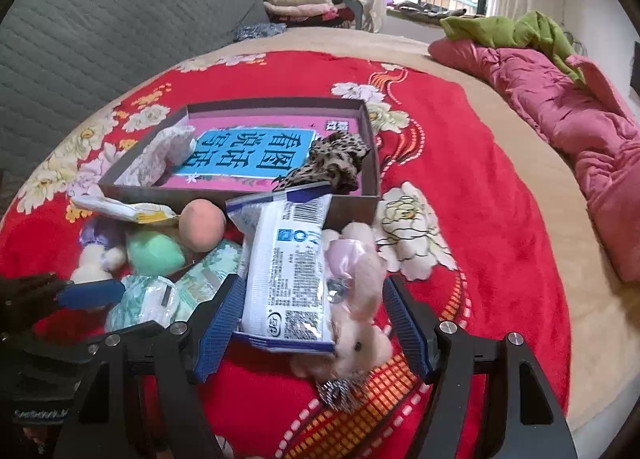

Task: Organize soft objects
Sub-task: 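Grasp the white snack packet with the right tool while the left grasps the green tissue pack, then carry the snack packet and tissue pack over the tray with both tools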

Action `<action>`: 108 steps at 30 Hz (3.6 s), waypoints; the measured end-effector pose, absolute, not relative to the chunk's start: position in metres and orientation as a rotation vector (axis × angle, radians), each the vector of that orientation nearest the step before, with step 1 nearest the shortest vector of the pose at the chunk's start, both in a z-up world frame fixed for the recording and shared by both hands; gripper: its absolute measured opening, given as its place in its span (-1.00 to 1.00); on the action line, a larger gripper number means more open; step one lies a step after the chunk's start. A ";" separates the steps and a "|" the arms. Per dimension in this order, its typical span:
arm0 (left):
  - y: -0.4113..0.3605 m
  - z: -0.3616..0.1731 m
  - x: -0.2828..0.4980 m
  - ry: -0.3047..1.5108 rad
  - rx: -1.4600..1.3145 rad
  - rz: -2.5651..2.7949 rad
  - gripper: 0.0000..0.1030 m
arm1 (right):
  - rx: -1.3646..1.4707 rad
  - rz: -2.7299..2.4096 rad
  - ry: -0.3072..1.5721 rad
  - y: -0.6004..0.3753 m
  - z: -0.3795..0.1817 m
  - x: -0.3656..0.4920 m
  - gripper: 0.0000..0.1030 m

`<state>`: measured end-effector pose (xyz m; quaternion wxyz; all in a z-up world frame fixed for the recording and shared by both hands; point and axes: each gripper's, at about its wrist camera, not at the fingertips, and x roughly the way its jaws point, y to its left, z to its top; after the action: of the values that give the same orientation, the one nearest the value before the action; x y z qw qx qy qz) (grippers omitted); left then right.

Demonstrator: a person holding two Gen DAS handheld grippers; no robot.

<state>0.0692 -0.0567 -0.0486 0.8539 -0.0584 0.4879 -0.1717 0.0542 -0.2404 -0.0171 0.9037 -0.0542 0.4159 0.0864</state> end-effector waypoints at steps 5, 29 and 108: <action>-0.055 -0.049 0.069 1.013 -0.120 -0.374 0.20 | -0.122 0.205 0.851 -0.233 -0.023 0.062 0.02; -0.046 -0.026 0.063 0.936 -0.166 -0.443 -0.58 | 0.002 0.267 0.754 -0.248 0.005 0.044 -0.42; 0.030 -0.015 0.186 0.778 -0.299 -0.254 -0.77 | 0.021 0.270 0.674 -0.210 0.010 0.145 -0.41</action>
<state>0.1855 0.0298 -0.0155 0.9065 -0.1450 0.3770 -0.1229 0.1447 -0.2099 0.0103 0.9348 0.0103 0.3296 0.1320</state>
